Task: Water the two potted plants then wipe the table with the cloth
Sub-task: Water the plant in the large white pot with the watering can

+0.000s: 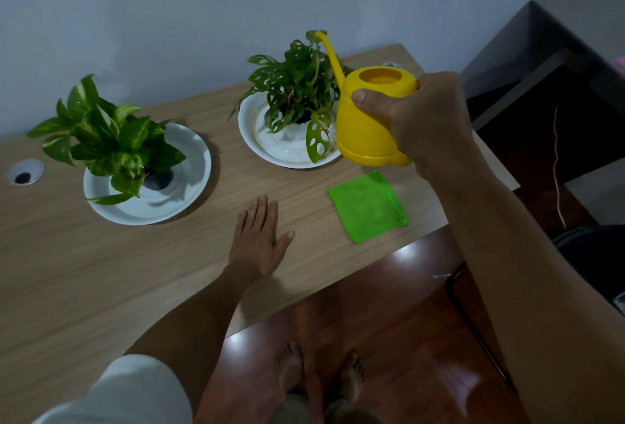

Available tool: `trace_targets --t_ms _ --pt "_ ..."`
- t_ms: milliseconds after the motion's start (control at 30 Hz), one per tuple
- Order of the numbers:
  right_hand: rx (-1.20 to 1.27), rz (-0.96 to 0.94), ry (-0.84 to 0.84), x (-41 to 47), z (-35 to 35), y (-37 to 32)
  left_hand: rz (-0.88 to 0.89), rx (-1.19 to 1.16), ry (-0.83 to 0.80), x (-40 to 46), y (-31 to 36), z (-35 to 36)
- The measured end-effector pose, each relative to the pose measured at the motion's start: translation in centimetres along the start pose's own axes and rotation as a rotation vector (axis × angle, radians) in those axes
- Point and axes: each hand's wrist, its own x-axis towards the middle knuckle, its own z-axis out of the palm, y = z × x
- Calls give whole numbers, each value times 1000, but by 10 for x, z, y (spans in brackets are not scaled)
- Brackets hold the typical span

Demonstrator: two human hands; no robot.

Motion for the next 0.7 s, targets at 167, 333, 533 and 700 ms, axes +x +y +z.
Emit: trace_targets --t_ms 167,333,533,700 --pt "-26 3 14 -3 -7 1 2 -1 22 -1 1 0" --pt "-25 -8 -5 -11 -8 -4 5 -6 27 -1 1 0" --pt "-38 -17 -43 -23 -6 -10 15 -23 24 -1 0 0" --pt "-26 6 -89 -32 -3 -10 15 -31 25 -1 0 -1"
